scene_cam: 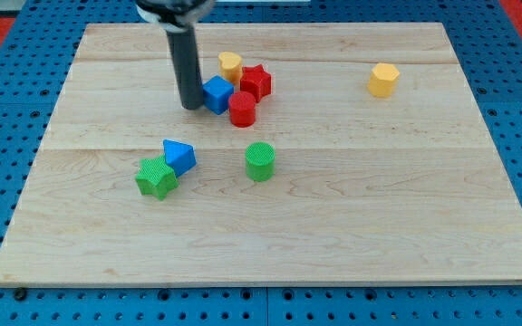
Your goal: Place the blue cube below to the yellow heart
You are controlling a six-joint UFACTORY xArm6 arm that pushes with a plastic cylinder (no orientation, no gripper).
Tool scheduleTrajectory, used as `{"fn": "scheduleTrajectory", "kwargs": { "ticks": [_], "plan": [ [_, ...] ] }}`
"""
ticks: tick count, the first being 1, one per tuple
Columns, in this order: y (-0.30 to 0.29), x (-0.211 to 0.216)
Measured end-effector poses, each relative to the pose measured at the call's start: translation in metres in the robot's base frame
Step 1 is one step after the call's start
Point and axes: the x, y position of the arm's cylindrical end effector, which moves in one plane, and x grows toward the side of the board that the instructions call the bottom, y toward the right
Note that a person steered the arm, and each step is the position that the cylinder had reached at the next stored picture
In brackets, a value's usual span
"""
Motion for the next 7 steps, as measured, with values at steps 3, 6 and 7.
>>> {"fn": "scheduleTrajectory", "kwargs": {
  "ticks": [3,6,7],
  "plan": [
    [0.089,-0.066],
    [0.056,-0.043],
    [0.026,-0.014]
  ]
}}
